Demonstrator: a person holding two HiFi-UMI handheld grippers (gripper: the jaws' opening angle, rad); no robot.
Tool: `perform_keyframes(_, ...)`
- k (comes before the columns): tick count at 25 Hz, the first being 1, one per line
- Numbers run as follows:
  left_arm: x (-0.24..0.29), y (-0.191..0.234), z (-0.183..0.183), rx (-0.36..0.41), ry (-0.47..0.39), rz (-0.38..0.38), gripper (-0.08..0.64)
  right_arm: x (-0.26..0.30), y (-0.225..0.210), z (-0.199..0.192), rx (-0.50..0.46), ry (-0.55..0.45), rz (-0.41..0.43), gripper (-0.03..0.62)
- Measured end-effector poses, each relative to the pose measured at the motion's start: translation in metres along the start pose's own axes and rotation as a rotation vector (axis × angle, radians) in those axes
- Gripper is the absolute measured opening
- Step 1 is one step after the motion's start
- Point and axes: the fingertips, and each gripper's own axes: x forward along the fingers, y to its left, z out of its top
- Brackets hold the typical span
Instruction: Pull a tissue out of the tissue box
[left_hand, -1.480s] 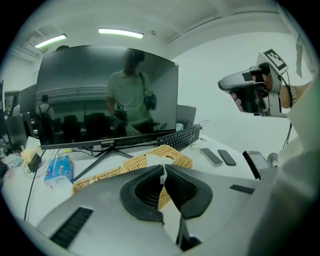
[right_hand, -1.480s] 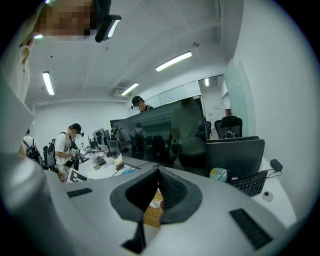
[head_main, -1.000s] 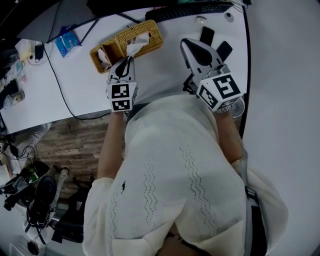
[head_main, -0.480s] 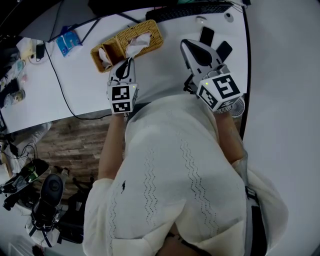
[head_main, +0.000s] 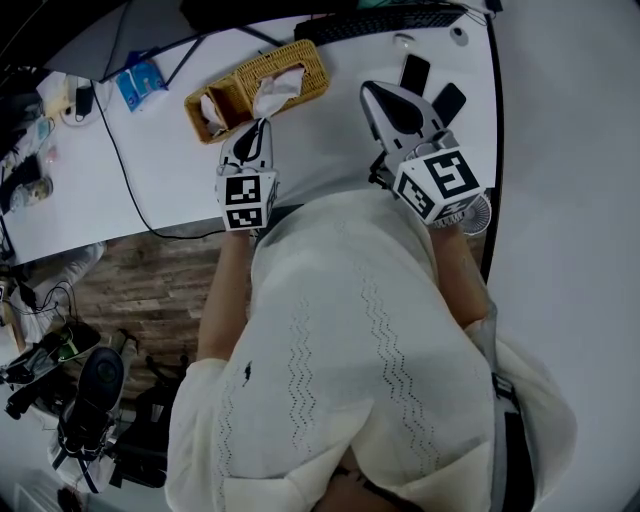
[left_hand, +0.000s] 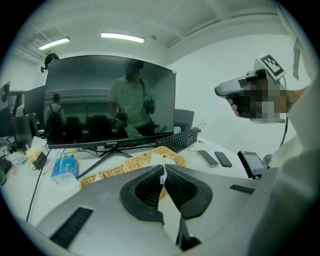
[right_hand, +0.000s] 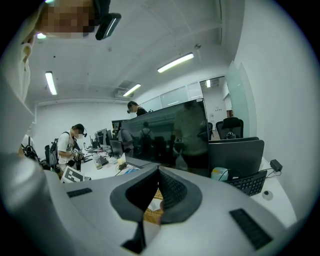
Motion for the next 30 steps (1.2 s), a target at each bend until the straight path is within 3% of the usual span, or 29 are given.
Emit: perform_keyframes(30, -0.04, -0.006, 0.025, -0.061, -0.1, 0.003, 0.014, -0.001, 0.018, -0.011, -0.004, 0.021, 0.05, 0.002)
